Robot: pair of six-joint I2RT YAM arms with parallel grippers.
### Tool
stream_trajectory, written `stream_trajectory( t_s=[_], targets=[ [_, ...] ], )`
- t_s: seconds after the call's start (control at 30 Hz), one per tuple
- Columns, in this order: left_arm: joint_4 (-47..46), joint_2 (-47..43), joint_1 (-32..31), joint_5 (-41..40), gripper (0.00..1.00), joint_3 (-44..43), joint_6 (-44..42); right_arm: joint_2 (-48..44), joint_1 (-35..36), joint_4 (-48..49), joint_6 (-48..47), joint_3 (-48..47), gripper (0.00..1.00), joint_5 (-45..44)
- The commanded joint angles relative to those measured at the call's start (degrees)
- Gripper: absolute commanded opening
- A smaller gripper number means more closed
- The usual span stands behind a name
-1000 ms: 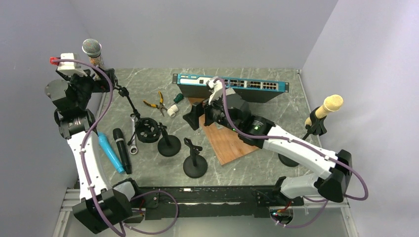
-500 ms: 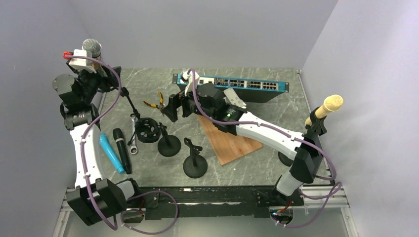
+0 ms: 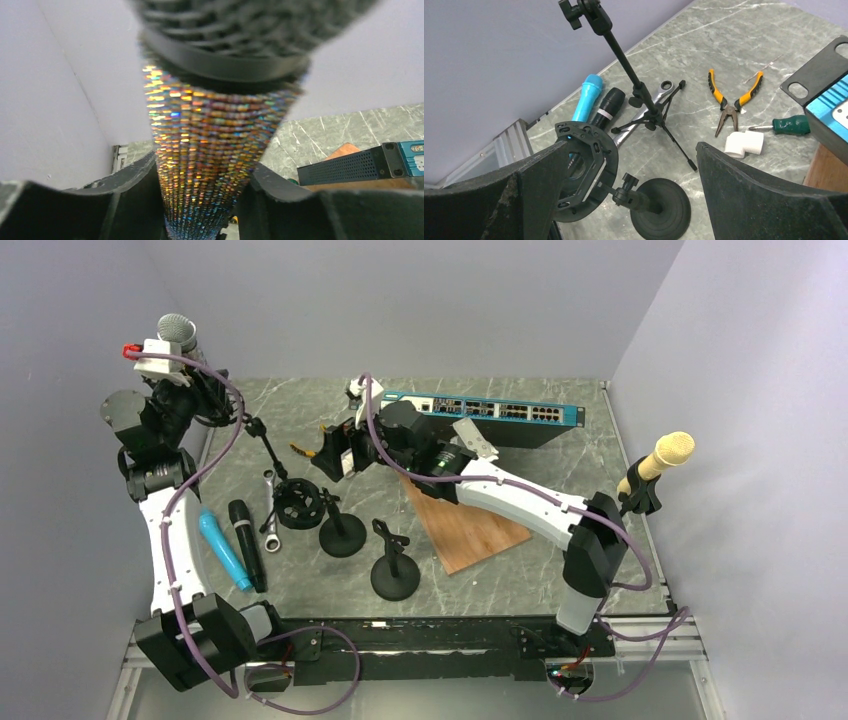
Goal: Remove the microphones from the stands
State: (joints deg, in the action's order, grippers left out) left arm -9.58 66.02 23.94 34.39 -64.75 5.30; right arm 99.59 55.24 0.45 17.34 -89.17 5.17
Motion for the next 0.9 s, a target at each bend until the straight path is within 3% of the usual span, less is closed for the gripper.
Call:
stream_trajectory(
  t_s=[0.0,0.17,0.57,0.67,0.87],
  targets=[
    [-1.9,0.3,-0.2,5.4,0.44,-2.1,1.9,0.9,-0.1,1.5,0.3,-3.8,1.0,1.8],
    [1.3,0.5,-0.3,5.5,0.28,-3.9,2.6,1.7,-0.1,0.3,0.0,-4.5,1.0,1.9],
    [6.1,-0.3,-4.6,6.0,0.19,-4.6,0.3,5.0,0.1,0.6,-1.3,-8.0,1.0,3.8],
    [5.9,-0.6,-5.2,5.6,0.07,-3.8,0.8,7.4,0.2,1.0,-1.4,-10.8,0.98,3.2],
    [4.9,-0.8,-5.8,6.3,0.06,-2.8,2.1,12.0,0.7,3.3,-1.6,-15.7,0.95,4.0]
  ],
)
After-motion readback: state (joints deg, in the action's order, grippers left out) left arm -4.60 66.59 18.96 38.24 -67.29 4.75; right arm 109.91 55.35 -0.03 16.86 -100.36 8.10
